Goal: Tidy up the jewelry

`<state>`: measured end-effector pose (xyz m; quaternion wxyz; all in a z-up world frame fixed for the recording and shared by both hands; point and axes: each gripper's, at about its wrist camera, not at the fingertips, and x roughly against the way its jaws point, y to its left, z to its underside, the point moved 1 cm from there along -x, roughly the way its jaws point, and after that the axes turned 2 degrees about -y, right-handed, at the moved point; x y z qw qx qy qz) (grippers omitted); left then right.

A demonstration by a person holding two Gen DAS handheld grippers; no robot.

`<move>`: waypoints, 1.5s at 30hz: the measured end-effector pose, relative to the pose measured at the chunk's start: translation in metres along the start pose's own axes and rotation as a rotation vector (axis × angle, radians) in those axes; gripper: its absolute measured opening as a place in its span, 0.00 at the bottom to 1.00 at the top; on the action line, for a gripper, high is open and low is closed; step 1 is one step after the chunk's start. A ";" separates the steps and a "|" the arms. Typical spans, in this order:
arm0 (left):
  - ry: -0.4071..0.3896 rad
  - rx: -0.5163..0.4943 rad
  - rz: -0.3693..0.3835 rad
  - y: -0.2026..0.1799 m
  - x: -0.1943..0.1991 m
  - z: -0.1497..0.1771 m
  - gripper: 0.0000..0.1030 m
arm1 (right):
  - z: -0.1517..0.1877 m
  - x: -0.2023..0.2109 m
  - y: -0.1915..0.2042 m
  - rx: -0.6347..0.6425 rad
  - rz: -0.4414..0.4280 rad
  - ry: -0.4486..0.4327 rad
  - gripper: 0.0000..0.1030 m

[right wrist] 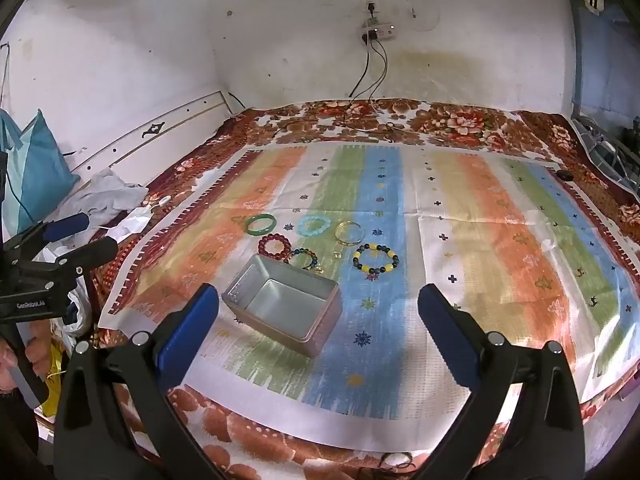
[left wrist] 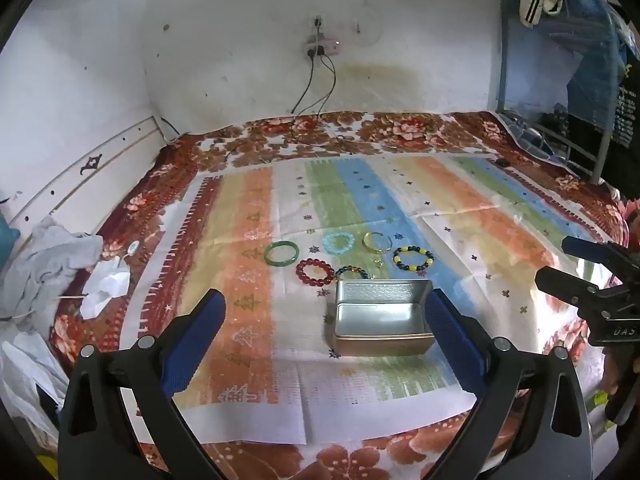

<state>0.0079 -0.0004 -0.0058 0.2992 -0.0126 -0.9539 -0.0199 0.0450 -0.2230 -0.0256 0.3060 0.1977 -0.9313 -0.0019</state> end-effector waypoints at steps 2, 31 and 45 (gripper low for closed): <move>0.005 -0.003 0.025 -0.001 0.000 -0.001 0.95 | 0.000 0.000 0.001 0.011 -0.002 -0.005 0.96; -0.005 -0.034 -0.012 -0.011 0.001 0.000 0.95 | -0.005 0.004 0.002 0.028 0.043 0.018 0.96; 0.009 -0.070 -0.035 -0.009 -0.008 0.003 0.95 | -0.004 0.006 0.004 0.011 -0.026 0.004 0.96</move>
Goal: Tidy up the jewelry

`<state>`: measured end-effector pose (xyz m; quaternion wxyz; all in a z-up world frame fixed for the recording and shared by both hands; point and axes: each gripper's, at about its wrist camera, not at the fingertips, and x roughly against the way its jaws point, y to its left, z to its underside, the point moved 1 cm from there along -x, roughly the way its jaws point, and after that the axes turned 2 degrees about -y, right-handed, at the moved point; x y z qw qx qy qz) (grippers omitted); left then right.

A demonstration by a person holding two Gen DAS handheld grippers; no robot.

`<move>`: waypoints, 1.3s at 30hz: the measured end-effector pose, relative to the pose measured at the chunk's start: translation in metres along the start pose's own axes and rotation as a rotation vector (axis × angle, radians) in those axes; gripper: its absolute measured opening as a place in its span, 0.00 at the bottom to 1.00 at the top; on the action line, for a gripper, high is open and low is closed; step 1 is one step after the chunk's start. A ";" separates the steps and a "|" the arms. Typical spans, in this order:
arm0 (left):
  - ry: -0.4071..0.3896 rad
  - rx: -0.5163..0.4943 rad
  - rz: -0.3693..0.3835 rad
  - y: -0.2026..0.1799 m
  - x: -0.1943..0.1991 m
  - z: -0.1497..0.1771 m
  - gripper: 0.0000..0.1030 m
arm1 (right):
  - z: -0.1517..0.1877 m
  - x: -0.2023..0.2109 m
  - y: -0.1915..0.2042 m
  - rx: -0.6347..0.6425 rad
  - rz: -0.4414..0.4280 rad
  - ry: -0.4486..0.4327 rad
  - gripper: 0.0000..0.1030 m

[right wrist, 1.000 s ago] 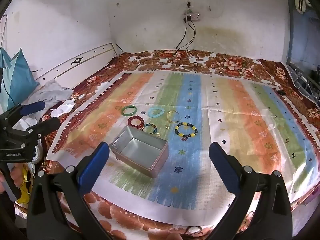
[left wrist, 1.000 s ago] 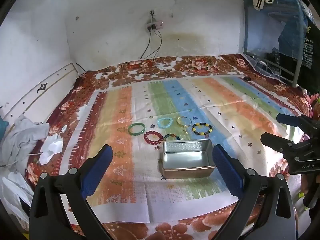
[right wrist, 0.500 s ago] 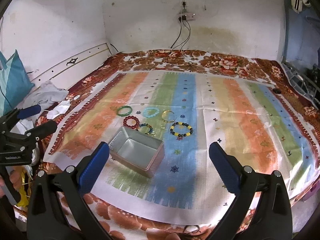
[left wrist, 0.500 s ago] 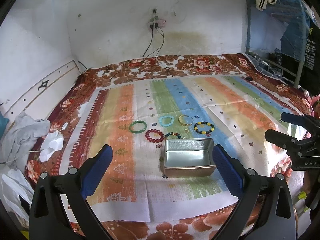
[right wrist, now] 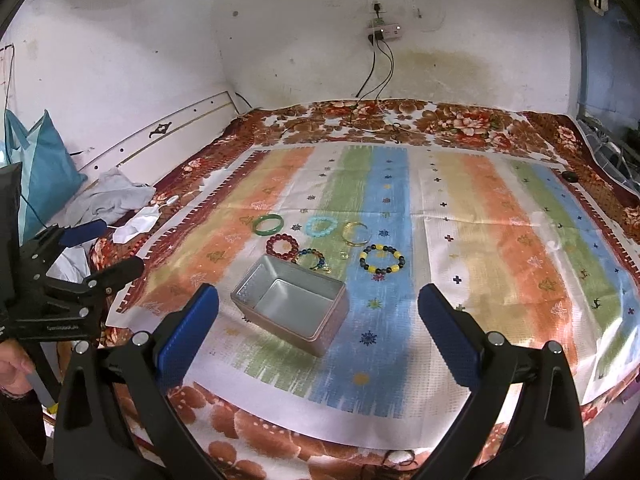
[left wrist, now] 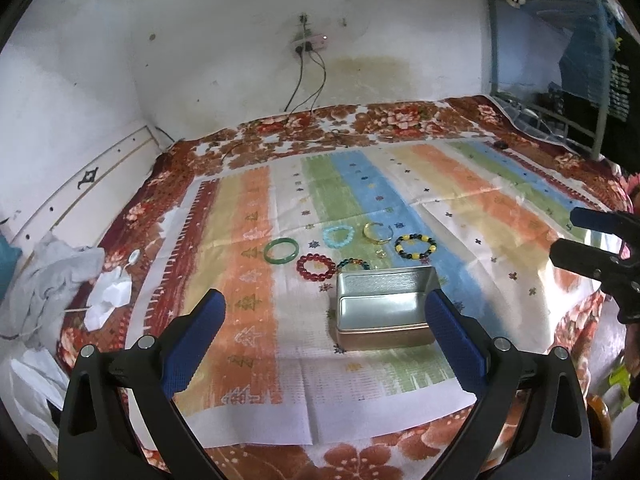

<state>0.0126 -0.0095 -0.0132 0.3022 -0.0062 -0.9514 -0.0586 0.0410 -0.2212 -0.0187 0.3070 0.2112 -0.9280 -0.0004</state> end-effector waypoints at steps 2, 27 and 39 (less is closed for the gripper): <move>0.000 0.009 0.002 0.001 -0.001 0.001 0.95 | 0.000 0.000 0.000 0.007 -0.002 0.001 0.96; 0.028 0.107 -0.022 0.009 -0.002 0.004 0.95 | 0.005 -0.001 0.006 0.023 0.007 0.007 0.96; 0.031 0.092 -0.007 0.010 -0.011 0.005 0.95 | 0.006 -0.007 -0.002 0.019 0.020 0.019 0.96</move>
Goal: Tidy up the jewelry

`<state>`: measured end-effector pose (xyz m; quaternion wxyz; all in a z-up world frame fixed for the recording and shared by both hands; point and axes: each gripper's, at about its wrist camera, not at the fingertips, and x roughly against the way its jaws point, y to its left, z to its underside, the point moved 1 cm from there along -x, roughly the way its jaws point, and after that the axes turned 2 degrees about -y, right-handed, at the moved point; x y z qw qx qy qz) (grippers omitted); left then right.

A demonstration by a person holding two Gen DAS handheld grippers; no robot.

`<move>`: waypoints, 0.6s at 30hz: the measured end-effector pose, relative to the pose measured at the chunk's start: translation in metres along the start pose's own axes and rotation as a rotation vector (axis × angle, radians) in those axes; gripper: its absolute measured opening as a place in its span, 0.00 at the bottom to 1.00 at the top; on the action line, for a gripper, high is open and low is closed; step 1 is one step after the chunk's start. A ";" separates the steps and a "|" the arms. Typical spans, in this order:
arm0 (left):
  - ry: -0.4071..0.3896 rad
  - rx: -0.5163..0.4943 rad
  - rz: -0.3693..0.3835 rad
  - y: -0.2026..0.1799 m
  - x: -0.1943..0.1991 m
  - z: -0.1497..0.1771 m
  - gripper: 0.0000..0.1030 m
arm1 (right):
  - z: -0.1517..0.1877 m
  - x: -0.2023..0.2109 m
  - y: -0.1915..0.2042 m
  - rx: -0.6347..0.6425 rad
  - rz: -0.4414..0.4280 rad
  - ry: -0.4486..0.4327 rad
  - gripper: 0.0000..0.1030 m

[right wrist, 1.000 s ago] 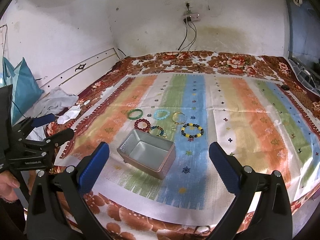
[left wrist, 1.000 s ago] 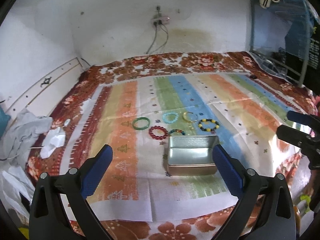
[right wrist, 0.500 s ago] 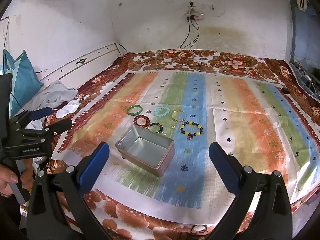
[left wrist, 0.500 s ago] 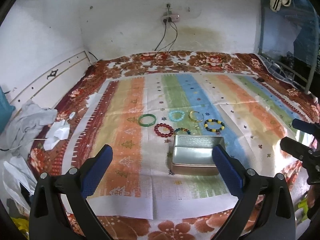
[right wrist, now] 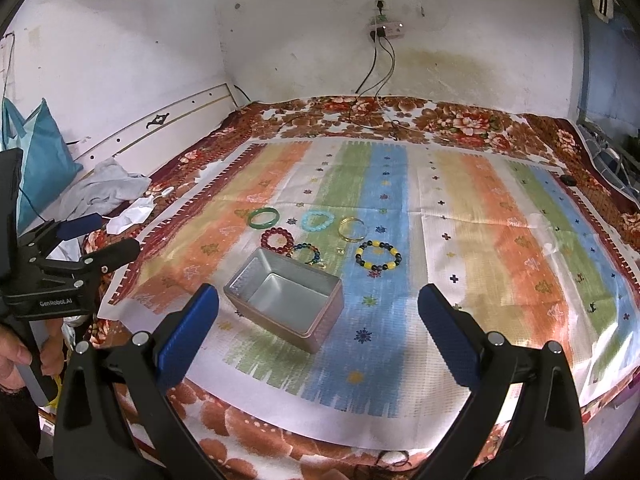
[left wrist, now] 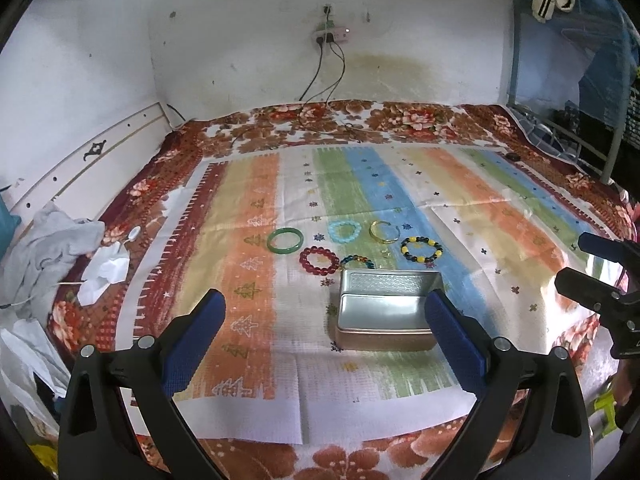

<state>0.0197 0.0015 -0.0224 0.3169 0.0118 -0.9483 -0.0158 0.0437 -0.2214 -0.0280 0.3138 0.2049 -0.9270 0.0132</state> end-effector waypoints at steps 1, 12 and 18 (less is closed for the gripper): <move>0.003 0.000 -0.004 0.001 -0.002 0.000 0.95 | 0.000 -0.003 -0.003 -0.002 0.001 0.007 0.96; 0.042 0.041 0.030 0.014 -0.042 -0.007 0.95 | -0.012 -0.039 -0.027 -0.043 0.028 0.046 0.96; 0.052 0.054 0.043 0.019 -0.062 -0.015 0.95 | -0.012 -0.059 -0.035 -0.069 0.026 0.069 0.96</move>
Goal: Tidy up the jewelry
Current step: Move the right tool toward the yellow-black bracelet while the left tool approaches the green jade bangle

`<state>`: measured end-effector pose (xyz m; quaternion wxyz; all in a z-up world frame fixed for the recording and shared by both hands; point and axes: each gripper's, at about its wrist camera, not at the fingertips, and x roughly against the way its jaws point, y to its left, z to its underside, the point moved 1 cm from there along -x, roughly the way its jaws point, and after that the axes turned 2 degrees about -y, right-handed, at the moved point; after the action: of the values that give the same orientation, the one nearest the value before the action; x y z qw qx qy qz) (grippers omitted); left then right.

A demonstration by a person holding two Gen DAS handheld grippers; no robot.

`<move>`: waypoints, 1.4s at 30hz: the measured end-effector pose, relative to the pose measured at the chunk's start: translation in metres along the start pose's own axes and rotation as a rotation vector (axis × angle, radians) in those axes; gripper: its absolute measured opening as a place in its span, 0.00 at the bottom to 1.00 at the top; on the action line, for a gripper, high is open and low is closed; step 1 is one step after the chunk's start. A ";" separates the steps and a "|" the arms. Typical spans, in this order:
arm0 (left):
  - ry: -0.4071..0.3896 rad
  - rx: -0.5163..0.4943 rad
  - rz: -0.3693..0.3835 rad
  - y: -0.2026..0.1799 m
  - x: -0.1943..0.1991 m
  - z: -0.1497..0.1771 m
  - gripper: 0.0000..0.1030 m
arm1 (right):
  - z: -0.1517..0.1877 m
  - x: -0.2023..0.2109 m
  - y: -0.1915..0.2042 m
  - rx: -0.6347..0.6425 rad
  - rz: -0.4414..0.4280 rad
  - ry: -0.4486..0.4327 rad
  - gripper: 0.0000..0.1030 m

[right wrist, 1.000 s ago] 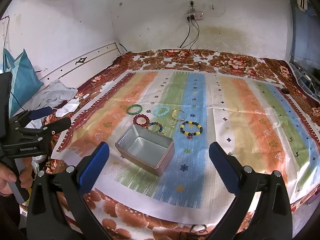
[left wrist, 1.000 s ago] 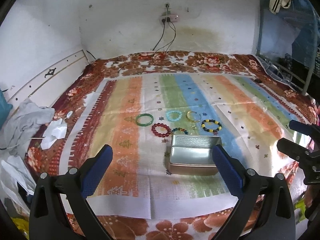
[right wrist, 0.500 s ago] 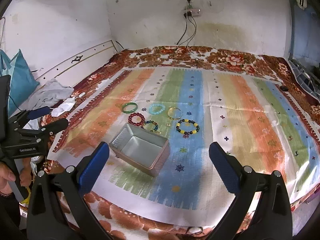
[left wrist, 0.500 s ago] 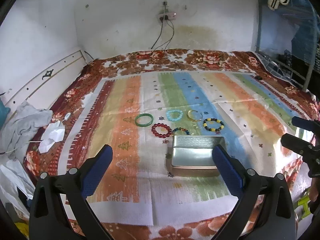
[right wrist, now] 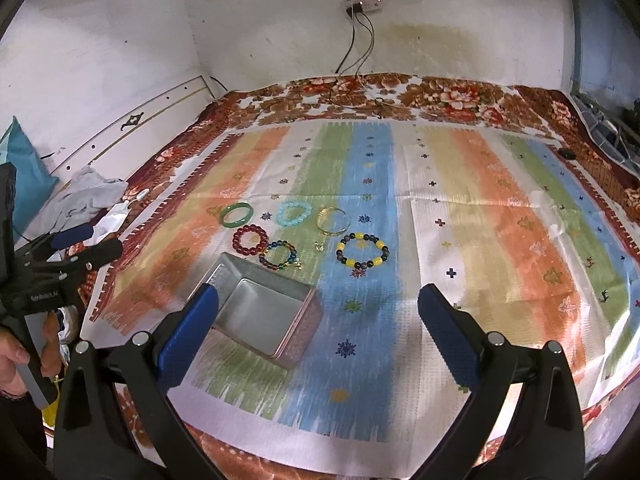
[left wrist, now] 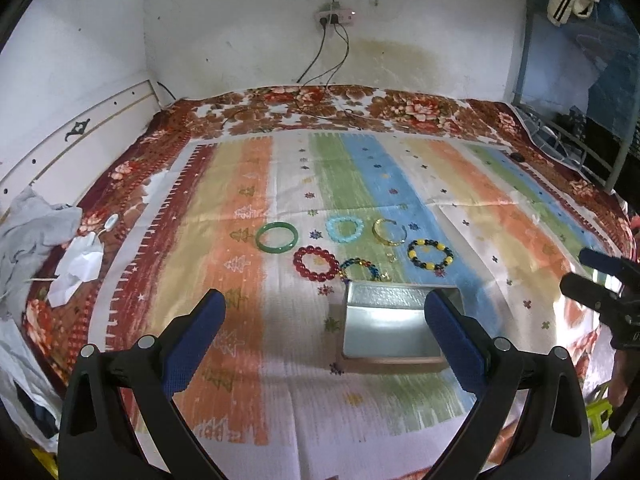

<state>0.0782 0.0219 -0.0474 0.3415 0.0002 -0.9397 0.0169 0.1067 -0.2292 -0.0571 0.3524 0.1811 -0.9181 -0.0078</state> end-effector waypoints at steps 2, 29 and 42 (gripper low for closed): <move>0.004 0.020 0.002 0.004 -0.007 -0.004 0.95 | -0.001 -0.007 -0.001 0.000 0.004 0.008 0.96; 0.113 0.099 -0.091 0.057 -0.130 -0.040 0.95 | -0.032 -0.135 -0.049 -0.052 0.078 0.122 0.96; 0.201 0.095 -0.120 0.071 -0.192 -0.042 0.95 | -0.025 -0.201 -0.068 -0.061 0.106 0.219 0.96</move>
<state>0.2516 0.0922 -0.1409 0.4337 0.0709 -0.8973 0.0409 0.2832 -0.2215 -0.1771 0.4557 0.1213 -0.8818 0.0029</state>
